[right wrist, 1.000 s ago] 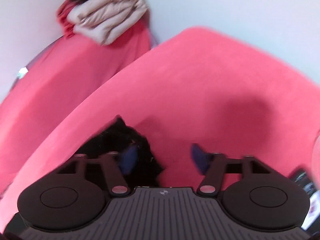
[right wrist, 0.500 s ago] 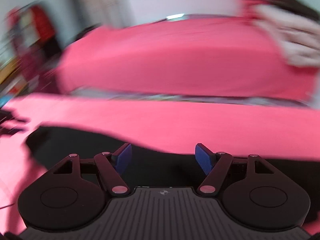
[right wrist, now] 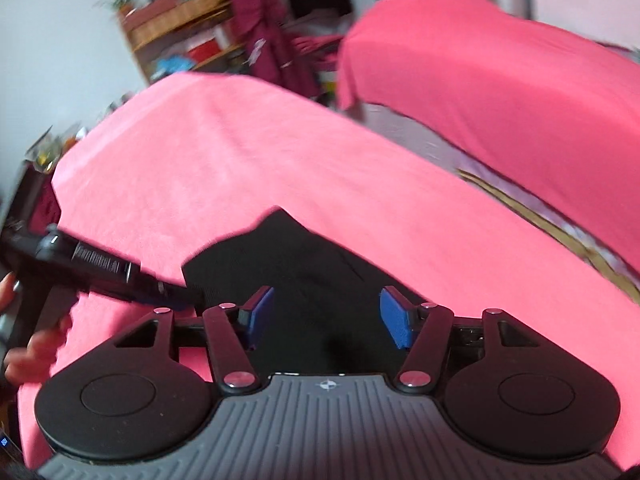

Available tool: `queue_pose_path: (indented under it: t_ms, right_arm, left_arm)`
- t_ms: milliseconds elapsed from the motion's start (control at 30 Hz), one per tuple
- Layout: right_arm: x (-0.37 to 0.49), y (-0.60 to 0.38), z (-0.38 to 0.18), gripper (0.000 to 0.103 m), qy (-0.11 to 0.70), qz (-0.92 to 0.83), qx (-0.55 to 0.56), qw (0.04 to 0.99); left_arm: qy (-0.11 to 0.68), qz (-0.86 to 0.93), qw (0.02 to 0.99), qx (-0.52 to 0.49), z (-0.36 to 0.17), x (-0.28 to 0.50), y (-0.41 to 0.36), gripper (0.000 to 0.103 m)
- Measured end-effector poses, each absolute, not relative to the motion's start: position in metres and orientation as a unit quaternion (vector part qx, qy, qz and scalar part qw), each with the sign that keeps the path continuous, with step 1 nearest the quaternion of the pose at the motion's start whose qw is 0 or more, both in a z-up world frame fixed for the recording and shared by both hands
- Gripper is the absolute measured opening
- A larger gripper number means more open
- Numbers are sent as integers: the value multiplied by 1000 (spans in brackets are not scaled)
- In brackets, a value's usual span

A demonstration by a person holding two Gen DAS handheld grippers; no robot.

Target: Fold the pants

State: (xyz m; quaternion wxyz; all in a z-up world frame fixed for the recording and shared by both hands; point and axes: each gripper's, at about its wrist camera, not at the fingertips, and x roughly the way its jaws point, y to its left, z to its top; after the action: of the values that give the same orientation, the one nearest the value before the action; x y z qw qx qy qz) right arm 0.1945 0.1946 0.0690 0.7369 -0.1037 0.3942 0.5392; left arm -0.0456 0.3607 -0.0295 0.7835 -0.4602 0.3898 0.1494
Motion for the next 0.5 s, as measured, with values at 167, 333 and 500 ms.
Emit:
queue_pose_path:
  t_ms: [167,333,500]
  right_arm:
    - [201,238,49,58,405,537,-150,725]
    - [197,245,34,30,405,538,-180,717]
    - [198,238,52,14,384,559,-173,714]
  left_arm:
    - [380,124,792,-462,-35,-38,360,103]
    - [370,108,792,-474,-44,-28,362,103]
    - [361,99,786,-492,-49,-27,364,103]
